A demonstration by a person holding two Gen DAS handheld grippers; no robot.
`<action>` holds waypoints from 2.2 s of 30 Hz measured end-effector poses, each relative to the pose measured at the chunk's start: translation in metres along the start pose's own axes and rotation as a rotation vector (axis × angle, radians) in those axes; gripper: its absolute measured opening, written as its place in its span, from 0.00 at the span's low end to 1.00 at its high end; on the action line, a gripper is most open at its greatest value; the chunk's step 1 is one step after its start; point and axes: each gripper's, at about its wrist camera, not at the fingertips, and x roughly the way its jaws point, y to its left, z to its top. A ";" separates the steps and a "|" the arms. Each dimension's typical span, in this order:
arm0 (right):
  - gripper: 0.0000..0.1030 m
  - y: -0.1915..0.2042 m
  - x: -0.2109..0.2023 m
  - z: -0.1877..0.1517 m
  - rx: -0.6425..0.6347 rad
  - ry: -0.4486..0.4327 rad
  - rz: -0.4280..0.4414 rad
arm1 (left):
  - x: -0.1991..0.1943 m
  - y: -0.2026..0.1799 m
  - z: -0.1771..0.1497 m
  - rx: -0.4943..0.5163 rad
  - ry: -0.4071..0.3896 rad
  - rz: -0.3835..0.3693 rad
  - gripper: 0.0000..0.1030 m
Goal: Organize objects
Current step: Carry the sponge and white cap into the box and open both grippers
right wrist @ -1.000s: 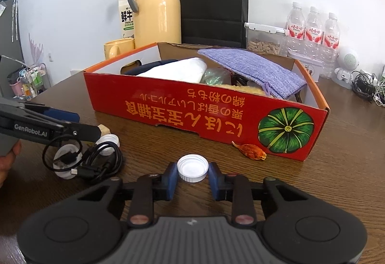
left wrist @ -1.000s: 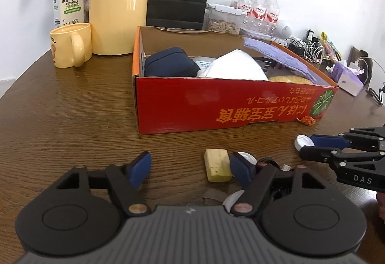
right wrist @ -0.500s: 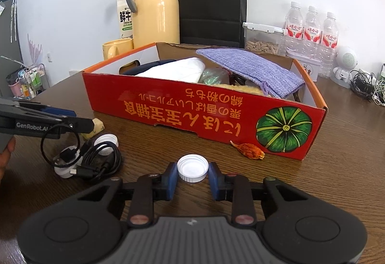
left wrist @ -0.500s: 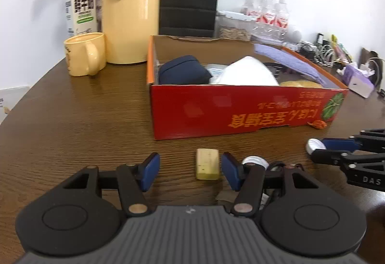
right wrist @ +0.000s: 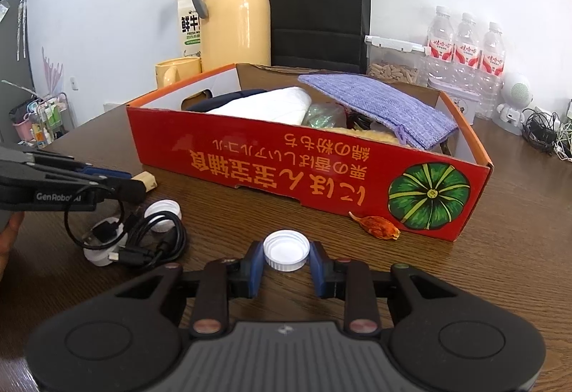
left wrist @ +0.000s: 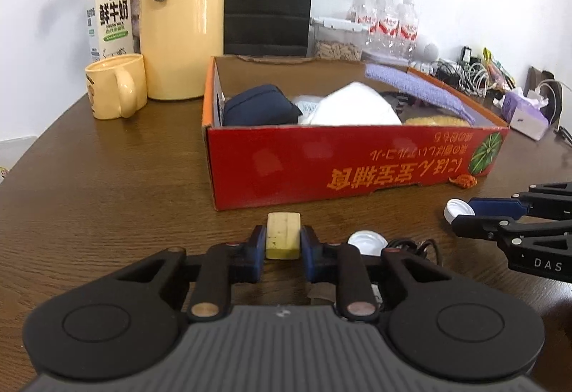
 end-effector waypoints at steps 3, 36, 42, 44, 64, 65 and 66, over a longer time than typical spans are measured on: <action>0.26 0.002 -0.006 0.000 -0.007 -0.043 -0.018 | -0.005 0.001 0.001 -0.004 -0.032 0.014 0.20; 0.26 -0.016 0.049 0.100 0.064 -0.233 -0.115 | 0.047 -0.030 0.109 -0.054 -0.202 0.106 0.40; 0.43 -0.019 0.048 0.092 0.077 -0.216 -0.139 | 0.037 -0.030 0.102 -0.046 -0.252 0.127 0.93; 0.71 -0.019 0.044 0.091 0.081 -0.232 -0.154 | 0.029 -0.031 0.100 -0.041 -0.290 0.133 1.00; 1.00 -0.024 -0.030 0.064 0.058 -0.314 -0.198 | -0.022 -0.010 0.078 -0.079 -0.284 0.126 1.00; 1.00 -0.024 -0.033 0.060 0.052 -0.308 -0.197 | -0.024 -0.008 0.074 -0.075 -0.277 0.128 1.00; 1.00 -0.023 -0.035 0.055 0.044 -0.299 -0.197 | -0.024 -0.007 0.070 -0.071 -0.269 0.131 1.00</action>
